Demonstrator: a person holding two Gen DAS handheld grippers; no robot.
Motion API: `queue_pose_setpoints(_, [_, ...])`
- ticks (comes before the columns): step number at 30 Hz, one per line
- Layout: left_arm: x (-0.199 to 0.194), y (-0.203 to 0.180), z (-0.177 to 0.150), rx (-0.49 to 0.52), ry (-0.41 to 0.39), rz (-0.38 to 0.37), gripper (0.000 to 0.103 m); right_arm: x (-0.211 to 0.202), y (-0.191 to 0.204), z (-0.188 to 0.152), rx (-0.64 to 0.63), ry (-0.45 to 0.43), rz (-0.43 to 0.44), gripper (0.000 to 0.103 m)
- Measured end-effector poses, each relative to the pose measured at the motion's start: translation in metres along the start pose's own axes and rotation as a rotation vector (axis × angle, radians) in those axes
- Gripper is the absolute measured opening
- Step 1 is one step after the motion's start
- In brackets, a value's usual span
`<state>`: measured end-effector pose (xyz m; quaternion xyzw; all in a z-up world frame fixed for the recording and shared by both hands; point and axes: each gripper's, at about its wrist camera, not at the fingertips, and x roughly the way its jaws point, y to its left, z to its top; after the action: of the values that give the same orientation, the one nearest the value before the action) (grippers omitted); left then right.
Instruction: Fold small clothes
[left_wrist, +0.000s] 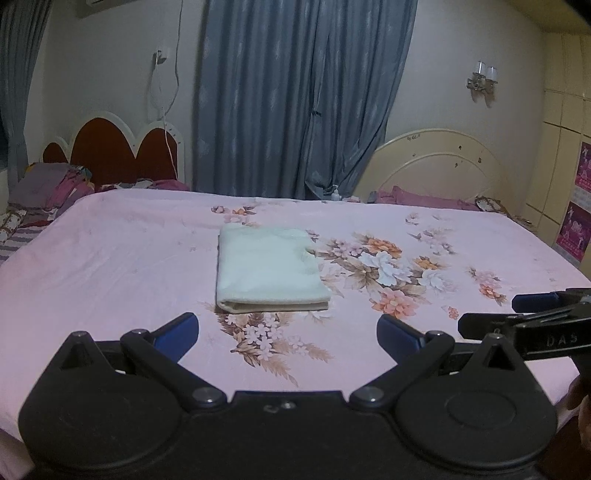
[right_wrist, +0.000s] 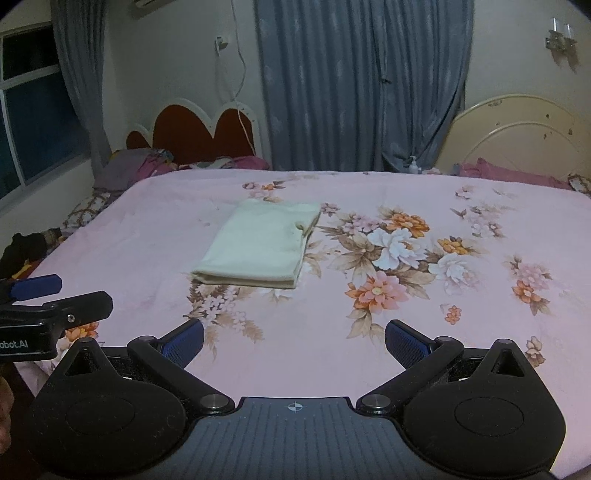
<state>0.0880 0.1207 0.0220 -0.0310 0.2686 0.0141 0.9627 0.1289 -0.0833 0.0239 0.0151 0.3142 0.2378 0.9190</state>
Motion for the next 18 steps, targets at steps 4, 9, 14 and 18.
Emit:
queue_pose_setpoints(4, [-0.0027, 0.0001, 0.0016, 0.003, -0.003, 0.001, 0.102, -0.0031, -0.0003, 0.0023, 0.0, -0.012, 0.001, 0.103])
queue_pose_setpoints(9, [-0.003, -0.0005, 0.0016, 0.003, -0.002, 0.002, 0.102, -0.0032, -0.0016, 0.0036, 0.004, -0.014, 0.002, 0.103])
queue_pose_setpoints(14, [-0.0016, -0.0009, 0.0024, 0.006, -0.003, 0.002, 0.102, -0.0037, -0.0034, 0.0039, 0.005, -0.013, 0.001, 0.103])
queue_pose_setpoints(18, [-0.001, 0.0004, 0.0036, 0.008, -0.001, 0.004, 0.102, -0.0048, -0.0045, 0.004, 0.006, -0.019, -0.002, 0.103])
